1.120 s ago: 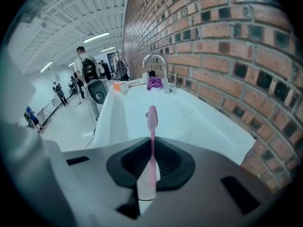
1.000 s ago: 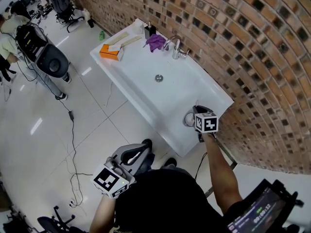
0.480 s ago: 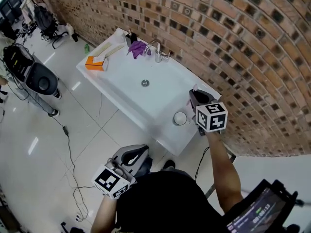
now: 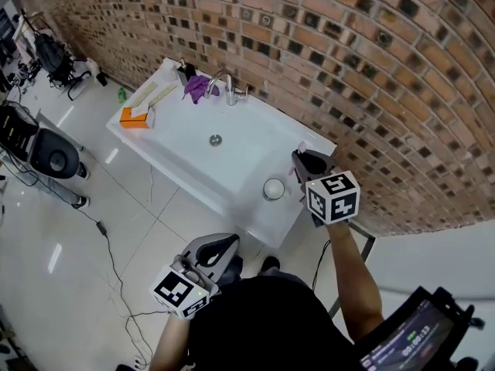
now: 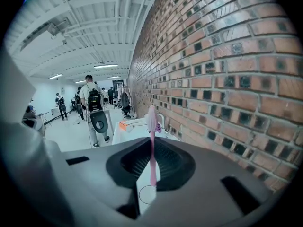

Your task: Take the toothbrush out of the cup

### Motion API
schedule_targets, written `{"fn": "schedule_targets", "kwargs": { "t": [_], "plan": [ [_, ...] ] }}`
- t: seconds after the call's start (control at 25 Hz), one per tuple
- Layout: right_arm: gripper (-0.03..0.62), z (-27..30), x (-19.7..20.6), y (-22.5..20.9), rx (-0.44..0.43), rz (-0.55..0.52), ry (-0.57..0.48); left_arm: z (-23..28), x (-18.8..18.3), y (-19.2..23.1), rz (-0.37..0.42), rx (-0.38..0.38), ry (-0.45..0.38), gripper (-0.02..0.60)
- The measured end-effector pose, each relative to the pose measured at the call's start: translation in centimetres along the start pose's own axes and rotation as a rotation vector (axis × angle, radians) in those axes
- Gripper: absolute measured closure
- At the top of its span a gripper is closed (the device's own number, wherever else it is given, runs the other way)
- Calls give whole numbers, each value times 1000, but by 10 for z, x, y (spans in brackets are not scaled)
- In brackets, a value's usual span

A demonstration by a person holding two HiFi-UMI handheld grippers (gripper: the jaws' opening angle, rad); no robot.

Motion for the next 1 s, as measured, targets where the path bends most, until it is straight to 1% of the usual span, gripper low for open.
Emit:
{"fn": "schedule_targets", "kwargs": {
  "t": [0.36,0.64,0.8,1.0],
  "plan": [
    [586,-55,18,3,51,19,22,37,-3,-4,16,133,51,581],
    [586,-96,32,2,98,60,9,69,-9,-10,43,235,87,581],
    [586,-115,34,6,118,88,-1,82,-13,-12,50,278,104,581],
    [586,-132,41,12,133,140,-26,93,-15,-10,45,298,106,581]
  ]
}}
Point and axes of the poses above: the fingertips, and each gripper's own axes: z forward along the fingers, y to its left, x out of its underside, the point moved 9 cm from there along -z, backward along the fingers, and after that the axes turned 6 degrees about -z, right-handed, at the moved point
